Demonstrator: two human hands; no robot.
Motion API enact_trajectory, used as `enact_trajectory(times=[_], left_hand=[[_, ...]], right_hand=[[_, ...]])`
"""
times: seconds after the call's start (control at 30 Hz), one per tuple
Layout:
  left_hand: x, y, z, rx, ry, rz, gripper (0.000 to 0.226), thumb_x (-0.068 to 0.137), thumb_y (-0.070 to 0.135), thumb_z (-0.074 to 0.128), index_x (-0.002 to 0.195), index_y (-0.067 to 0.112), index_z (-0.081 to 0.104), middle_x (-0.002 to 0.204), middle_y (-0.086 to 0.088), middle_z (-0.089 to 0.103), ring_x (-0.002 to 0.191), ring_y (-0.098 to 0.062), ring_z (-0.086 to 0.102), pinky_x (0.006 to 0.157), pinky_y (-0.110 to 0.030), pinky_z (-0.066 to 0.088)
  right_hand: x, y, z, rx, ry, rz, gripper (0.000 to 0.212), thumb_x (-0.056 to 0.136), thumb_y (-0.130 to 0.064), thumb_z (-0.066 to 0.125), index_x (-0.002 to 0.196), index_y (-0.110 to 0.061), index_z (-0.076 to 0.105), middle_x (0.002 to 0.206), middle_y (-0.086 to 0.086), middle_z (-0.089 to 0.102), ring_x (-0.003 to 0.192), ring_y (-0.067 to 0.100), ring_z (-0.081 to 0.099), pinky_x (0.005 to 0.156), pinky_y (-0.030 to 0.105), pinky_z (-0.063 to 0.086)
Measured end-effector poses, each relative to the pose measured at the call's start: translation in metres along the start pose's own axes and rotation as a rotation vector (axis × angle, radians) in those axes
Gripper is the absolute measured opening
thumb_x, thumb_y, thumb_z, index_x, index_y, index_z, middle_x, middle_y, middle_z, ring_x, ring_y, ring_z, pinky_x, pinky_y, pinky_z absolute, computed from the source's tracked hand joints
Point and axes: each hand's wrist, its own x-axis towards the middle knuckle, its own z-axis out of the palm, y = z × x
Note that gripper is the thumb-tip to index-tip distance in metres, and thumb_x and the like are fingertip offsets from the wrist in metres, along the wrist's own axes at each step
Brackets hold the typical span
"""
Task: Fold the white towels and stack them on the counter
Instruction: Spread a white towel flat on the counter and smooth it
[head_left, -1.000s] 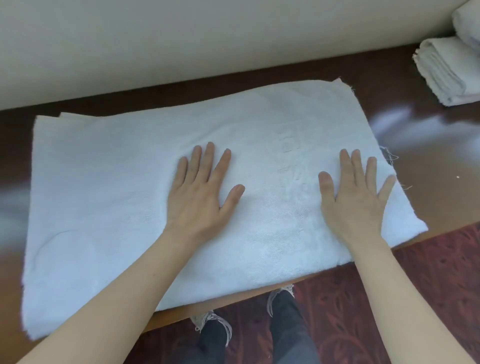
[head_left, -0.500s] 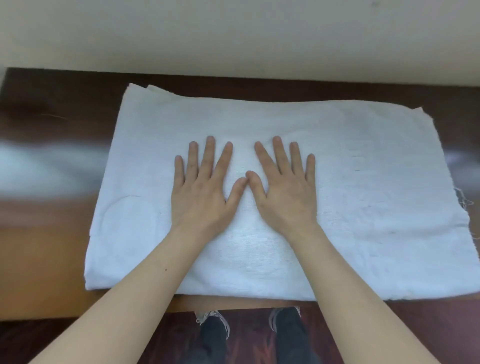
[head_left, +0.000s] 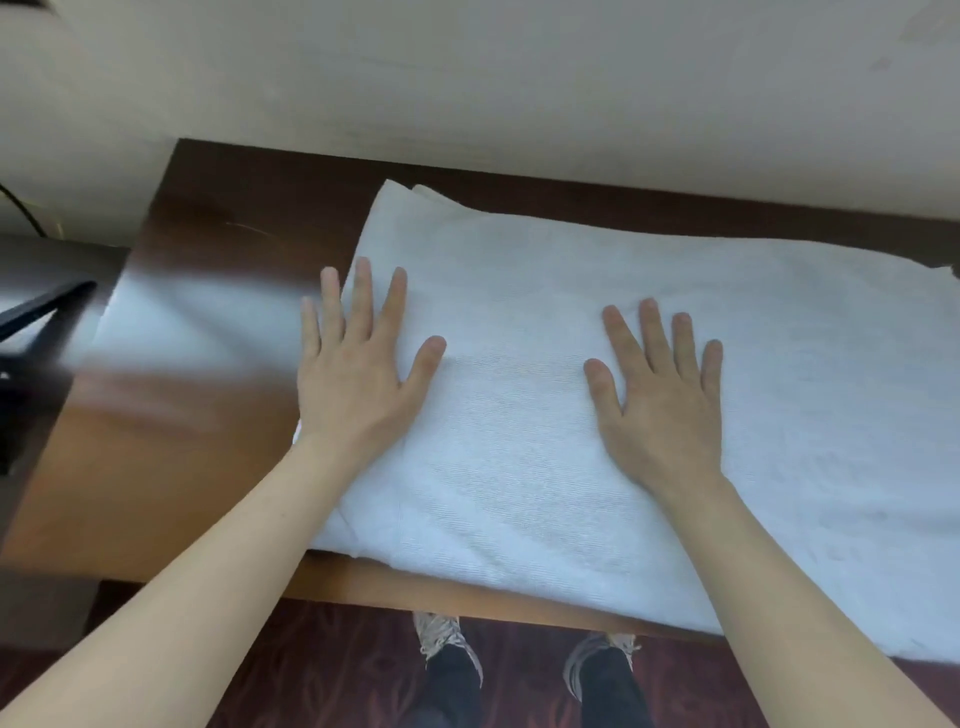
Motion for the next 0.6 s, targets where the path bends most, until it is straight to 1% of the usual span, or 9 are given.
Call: enact_trajectory(times=[0.1,0.2,0.3,0.37,0.43,0.5,0.53,0.57,0.6], left_hand=[[0.037,0.034,0.006,-0.024,-0.003,0.137,0.076,0.095,0.072,0.005,0.159,0.031,0.001,0.167,-0.004,-0.008,0.152,-0.027,-0.014,0.123,-0.047,-0.008],[0.079,0.051,0.012,-0.001,-0.085,0.218,0.077,0.094,0.073,0.005,0.159,0.032,-0.002,0.167,-0.002,-0.009,0.152,-0.026,-0.015,0.122,-0.046,-0.011],[0.107,0.031,0.012,0.002,-0.088,0.185,0.078,0.093,0.073,0.005,0.159,0.033,0.001,0.168,-0.001,-0.003,0.153,-0.026,-0.008,0.123,-0.046,-0.007],[0.117,0.011,0.011,0.003,-0.076,0.119,0.077,0.093,0.072,0.007,0.159,0.032,0.006,0.168,0.0,0.0,0.154,-0.026,-0.004,0.123,-0.048,-0.003],[0.121,-0.007,0.006,-0.074,-0.081,0.017,0.072,0.098,0.066,0.015,0.159,0.03,0.009,0.168,-0.003,0.005,0.153,-0.028,0.001,0.123,-0.047,0.001],[0.119,-0.022,-0.001,-0.189,-0.04,-0.055,0.065,0.104,0.052,0.026,0.159,0.018,0.017,0.165,-0.009,0.019,0.152,-0.03,0.011,0.123,-0.045,0.008],[0.116,-0.026,-0.003,-0.238,0.002,-0.048,0.061,0.105,0.045,0.031,0.157,0.013,0.025,0.161,-0.011,0.03,0.15,-0.032,0.02,0.122,-0.045,0.016],[0.114,-0.029,-0.005,-0.295,0.041,-0.028,0.056,0.104,0.04,0.036,0.153,0.013,0.033,0.152,-0.011,0.044,0.143,-0.034,0.033,0.116,-0.045,0.027],[0.112,-0.031,-0.008,-0.397,0.072,-0.033,0.052,0.103,0.039,0.042,0.149,0.016,0.04,0.14,-0.008,0.056,0.133,-0.031,0.046,0.108,-0.043,0.037]], right_hand=[[0.0,0.0,0.001,-0.01,0.009,0.006,0.066,0.096,-0.067,-0.003,0.156,-0.042,0.002,0.166,-0.006,0.0,0.152,0.022,-0.007,0.122,0.051,-0.004],[0.001,0.002,0.002,-0.012,0.016,-0.001,0.066,0.096,-0.067,-0.002,0.156,-0.041,0.003,0.166,-0.006,0.001,0.152,0.022,-0.006,0.122,0.051,-0.003],[0.002,0.003,0.003,-0.008,0.024,-0.009,0.065,0.096,-0.067,0.0,0.156,-0.041,0.005,0.166,-0.006,0.003,0.153,0.022,-0.004,0.122,0.051,-0.002],[0.002,0.003,0.004,-0.007,0.029,-0.009,0.064,0.097,-0.067,0.001,0.156,-0.041,0.005,0.166,-0.007,0.003,0.153,0.021,-0.004,0.122,0.051,-0.002],[0.001,0.003,0.004,-0.007,0.029,-0.003,0.064,0.097,-0.067,0.001,0.156,-0.041,0.004,0.166,-0.007,0.002,0.153,0.02,-0.006,0.122,0.051,-0.002],[0.0,0.002,0.003,-0.002,0.021,-0.001,0.065,0.097,-0.067,0.0,0.156,-0.041,0.003,0.166,-0.007,0.001,0.152,0.02,-0.007,0.122,0.051,-0.002],[0.0,0.001,0.003,-0.001,0.018,0.001,0.065,0.097,-0.067,-0.001,0.156,-0.041,0.004,0.166,-0.007,0.001,0.152,0.02,-0.007,0.122,0.051,-0.002],[0.0,0.001,0.002,0.0,0.019,0.006,0.065,0.097,-0.067,-0.001,0.156,-0.041,0.004,0.166,-0.007,0.001,0.152,0.02,-0.007,0.122,0.051,-0.002],[0.0,0.0,0.002,-0.001,0.02,0.009,0.065,0.097,-0.066,0.0,0.156,-0.041,0.004,0.166,-0.006,0.002,0.152,0.021,-0.007,0.122,0.051,-0.002]])
